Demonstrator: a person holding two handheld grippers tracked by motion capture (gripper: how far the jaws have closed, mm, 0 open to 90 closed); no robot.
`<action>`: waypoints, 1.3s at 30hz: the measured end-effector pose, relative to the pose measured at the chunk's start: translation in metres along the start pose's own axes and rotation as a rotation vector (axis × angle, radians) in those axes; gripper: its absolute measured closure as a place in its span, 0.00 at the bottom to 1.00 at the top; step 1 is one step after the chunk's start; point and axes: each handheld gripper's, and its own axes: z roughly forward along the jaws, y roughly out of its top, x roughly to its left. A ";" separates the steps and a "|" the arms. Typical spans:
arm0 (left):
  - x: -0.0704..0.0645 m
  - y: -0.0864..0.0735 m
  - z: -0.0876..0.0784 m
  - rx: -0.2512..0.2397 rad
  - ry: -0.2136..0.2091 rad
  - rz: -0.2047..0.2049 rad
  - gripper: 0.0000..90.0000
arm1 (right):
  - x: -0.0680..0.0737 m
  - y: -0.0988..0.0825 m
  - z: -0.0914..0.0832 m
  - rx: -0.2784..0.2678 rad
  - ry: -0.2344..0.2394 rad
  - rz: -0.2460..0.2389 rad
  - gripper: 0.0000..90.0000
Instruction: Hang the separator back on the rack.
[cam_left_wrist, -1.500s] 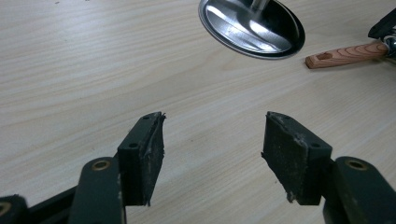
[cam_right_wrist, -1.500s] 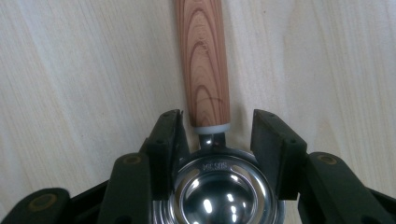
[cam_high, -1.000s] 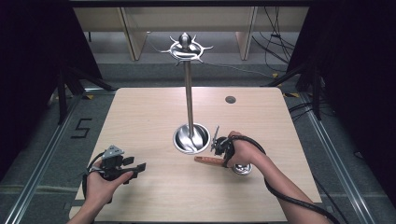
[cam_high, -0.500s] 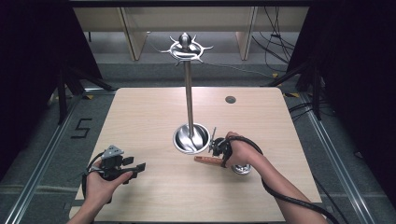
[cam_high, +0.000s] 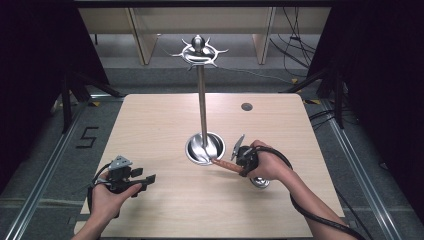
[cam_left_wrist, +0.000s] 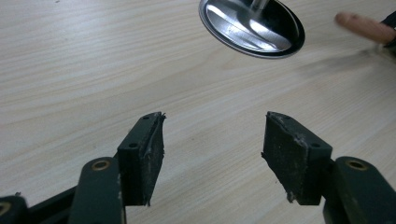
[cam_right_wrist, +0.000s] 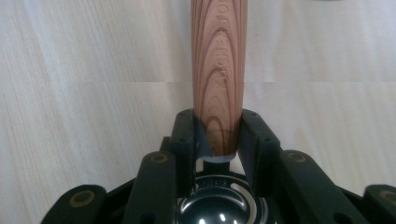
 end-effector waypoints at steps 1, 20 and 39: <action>0.000 0.000 0.000 -0.002 0.000 -0.004 0.42 | 0.001 -0.004 -0.004 -0.035 0.004 0.031 0.77; 0.000 0.000 -0.001 0.025 0.006 0.012 0.42 | 0.007 -0.058 -0.033 -0.358 -0.135 0.211 0.77; 0.000 0.000 0.000 -0.006 0.004 -0.004 0.42 | -0.001 -0.072 -0.064 -0.682 -0.119 0.373 0.77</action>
